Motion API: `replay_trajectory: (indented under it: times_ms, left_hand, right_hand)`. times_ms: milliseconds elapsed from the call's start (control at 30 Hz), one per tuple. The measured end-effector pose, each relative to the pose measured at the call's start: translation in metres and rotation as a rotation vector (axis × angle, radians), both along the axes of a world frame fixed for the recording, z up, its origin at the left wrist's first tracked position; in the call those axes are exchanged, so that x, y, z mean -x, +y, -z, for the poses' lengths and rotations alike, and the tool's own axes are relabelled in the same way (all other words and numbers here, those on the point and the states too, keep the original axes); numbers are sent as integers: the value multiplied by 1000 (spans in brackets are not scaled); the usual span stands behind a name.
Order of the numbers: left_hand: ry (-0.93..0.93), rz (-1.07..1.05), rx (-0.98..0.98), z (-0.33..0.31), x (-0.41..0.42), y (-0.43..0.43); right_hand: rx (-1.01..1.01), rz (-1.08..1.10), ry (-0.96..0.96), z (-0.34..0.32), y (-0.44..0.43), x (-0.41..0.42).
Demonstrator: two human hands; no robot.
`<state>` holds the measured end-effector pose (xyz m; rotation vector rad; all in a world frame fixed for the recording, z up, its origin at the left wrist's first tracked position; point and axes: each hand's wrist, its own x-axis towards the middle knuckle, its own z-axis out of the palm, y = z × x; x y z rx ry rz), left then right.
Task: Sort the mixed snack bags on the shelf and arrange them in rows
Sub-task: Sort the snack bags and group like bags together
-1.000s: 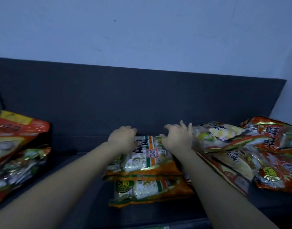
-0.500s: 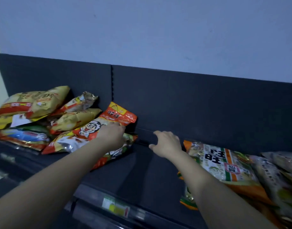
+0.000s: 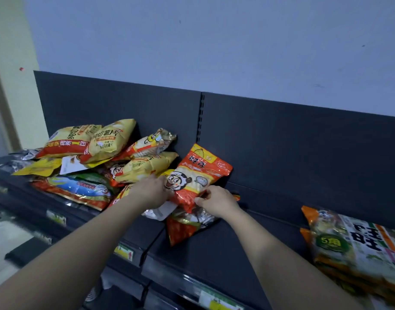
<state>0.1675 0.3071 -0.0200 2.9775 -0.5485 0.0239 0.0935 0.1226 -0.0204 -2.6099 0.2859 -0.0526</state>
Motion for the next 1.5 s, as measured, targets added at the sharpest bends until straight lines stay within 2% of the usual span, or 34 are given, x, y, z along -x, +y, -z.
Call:
replay_trajectory:
  times_ms: [67, 167, 233, 367, 433, 567, 633, 667, 767, 800, 933, 1000, 1100, 1200, 1333, 1500]
  left_hand:
    - [62, 26, 51, 1, -13, 4]
    - [70, 84, 79, 4, -31, 9]
    - [100, 121, 156, 6, -42, 10]
    - [194, 193, 405, 9, -53, 8]
    - [207, 221, 507, 7, -52, 4]
    - [315, 331, 708, 10, -54, -9]
    - [284, 385, 689, 13, -56, -21]
    - [223, 385, 606, 14, -55, -28]
    - [-63, 413, 119, 20, -44, -46]
    - [-88, 436, -2, 23, -39, -50]
    - [-43, 434, -233, 45, -34, -64]
    - [-155, 427, -325, 49, -31, -70]
    - [-292, 420, -344, 48, -28, -79]
    - [-343, 402, -258, 46, -30, -83]
    - [-131, 253, 225, 39, -41, -76]
    - [-61, 120, 656, 29, -51, -65]
  right_hand:
    - [-154, 68, 20, 4, 8, -14]
    - [-624, 263, 65, 9, 18, -30]
    - [-869, 359, 65, 9, 22, -35]
    - [-1087, 421, 38, 7, 28, -38]
    - [-1144, 451, -39, 9, 32, -41]
    - [-1058, 599, -308, 15, 22, -49]
    - [-938, 662, -448, 15, 10, -46]
    - [-859, 691, -507, 15, 5, -43]
    - [-592, 779, -629, 14, -11, -29]
    - [-534, 805, -649, 14, -17, -24]
    - [-462, 831, -702, 17, -34, -8]
    - [-434, 809, -720, 19, -41, -2]
    - [-385, 786, -727, 20, -49, 5]
    - [-346, 772, -732, 23, -58, 12]
    - [-353, 748, -753, 24, -69, 19]
    - [-535, 734, -841, 16, -75, 23]
